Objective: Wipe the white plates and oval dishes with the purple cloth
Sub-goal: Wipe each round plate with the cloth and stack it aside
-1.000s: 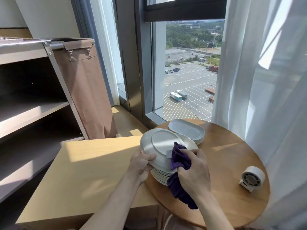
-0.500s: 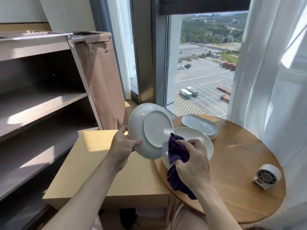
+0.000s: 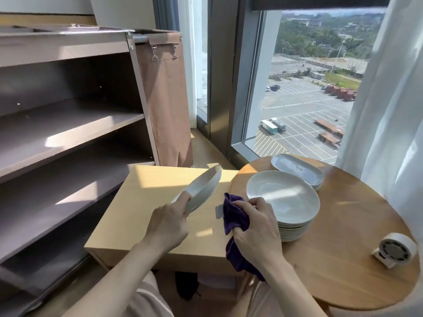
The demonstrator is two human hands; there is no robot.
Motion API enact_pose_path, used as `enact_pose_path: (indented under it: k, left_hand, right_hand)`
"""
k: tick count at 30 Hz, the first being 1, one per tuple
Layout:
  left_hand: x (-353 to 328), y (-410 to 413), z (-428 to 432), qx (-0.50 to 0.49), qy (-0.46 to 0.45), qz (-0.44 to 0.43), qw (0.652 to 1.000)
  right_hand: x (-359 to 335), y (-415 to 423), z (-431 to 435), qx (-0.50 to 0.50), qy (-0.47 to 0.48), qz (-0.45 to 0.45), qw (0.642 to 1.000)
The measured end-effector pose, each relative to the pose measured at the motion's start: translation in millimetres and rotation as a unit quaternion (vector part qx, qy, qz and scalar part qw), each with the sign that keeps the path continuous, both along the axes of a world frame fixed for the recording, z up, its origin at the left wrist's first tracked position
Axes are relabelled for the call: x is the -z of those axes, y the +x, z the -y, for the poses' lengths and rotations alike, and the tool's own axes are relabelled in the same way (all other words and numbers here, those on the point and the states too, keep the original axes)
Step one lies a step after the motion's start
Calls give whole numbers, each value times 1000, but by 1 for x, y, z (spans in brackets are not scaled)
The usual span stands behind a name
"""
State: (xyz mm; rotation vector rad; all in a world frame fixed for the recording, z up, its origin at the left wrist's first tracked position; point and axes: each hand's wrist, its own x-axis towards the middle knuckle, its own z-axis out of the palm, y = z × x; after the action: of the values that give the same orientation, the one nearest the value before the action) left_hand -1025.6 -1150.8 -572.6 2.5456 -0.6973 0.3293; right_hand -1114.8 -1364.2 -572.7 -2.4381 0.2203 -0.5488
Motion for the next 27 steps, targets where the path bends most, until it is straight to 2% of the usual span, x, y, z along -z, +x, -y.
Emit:
enact_pose_path:
  k: [3, 8, 27]
  left_hand:
    - [17, -4, -8, 51, 124, 55, 989]
    - [54, -3, -17, 82, 226, 84, 967]
    - [97, 17, -23, 65, 360, 72, 928]
  right_hand:
    - [8, -5, -3, -3, -7, -30, 1000]
    - [20, -12, -4, -8, -7, -67, 998]
    - [51, -21, -18, -16, -2, -124, 992]
